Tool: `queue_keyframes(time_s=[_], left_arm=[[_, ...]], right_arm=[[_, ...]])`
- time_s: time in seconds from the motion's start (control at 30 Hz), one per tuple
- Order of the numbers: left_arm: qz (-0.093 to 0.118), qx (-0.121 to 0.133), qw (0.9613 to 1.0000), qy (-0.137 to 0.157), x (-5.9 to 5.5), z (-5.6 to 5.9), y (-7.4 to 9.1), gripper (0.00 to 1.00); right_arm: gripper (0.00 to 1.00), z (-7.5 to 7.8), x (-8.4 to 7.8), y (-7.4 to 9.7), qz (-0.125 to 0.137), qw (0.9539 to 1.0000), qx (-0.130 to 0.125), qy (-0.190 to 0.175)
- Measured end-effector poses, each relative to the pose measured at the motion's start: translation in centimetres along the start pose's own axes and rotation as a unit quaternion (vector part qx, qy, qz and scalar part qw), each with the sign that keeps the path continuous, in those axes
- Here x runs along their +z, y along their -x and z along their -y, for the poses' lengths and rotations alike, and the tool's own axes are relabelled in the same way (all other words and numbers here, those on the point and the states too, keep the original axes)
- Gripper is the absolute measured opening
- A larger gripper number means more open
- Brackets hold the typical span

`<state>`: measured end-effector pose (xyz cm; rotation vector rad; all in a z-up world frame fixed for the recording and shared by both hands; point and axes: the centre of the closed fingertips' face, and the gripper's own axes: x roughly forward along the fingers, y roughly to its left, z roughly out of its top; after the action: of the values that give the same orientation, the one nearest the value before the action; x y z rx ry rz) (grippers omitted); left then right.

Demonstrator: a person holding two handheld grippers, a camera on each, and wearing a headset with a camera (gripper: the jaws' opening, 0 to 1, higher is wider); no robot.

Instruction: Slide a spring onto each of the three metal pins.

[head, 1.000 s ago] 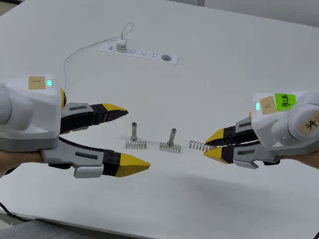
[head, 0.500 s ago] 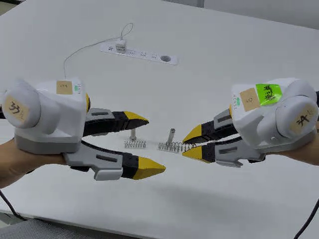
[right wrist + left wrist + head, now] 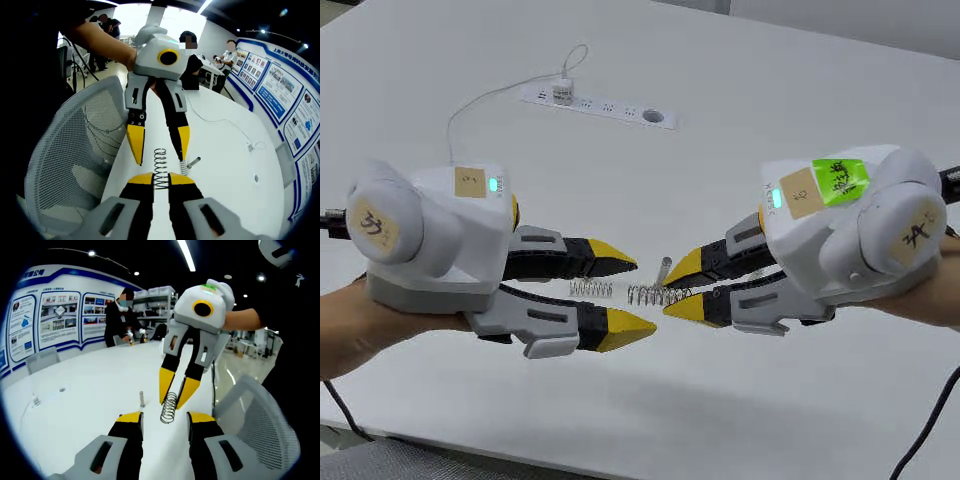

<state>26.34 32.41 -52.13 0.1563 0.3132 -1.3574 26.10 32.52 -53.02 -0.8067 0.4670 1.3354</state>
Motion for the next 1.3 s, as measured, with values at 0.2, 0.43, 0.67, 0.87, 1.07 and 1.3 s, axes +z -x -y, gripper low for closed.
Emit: queue_keyframes(time_s=[0.2, 0.43, 0.67, 0.87, 1.07, 1.3], left_arm=[[0.002, 0.000, 1.0000, -0.003, 0.08, -0.06, 0.05, 0.28], [0.001, -0.004, 1.0000, -0.005, 0.18, 0.05, -0.06, 0.20], [-0.002, -0.010, 0.9998, -0.016, 0.27, 0.32, -0.15, 0.12], [-0.002, -0.017, 0.9994, -0.032, 0.32, 0.53, -0.03, 0.11], [-0.011, -0.023, 0.9981, -0.056, 0.12, 0.82, -0.05, 0.10], [-0.011, -0.026, 0.9981, -0.055, 0.25, 0.73, 0.11, 0.10]], right_arm=[[0.11, -0.13, 0.27, 0.00, 0.001, 1.0000, 0.003, 0.000], [0.11, -0.35, 0.23, 0.00, 0.001, 1.0000, 0.004, -0.001], [0.11, -0.20, 0.26, 0.08, 0.002, 1.0000, 0.003, -0.002], [0.11, -0.27, 0.40, 0.12, 0.006, 1.0000, 0.004, -0.006], [0.11, -0.54, 0.37, 0.04, 0.006, 0.9999, 0.008, 0.005], [0.12, -0.37, 0.37, 0.31, 0.025, 0.9996, 0.005, -0.016]])
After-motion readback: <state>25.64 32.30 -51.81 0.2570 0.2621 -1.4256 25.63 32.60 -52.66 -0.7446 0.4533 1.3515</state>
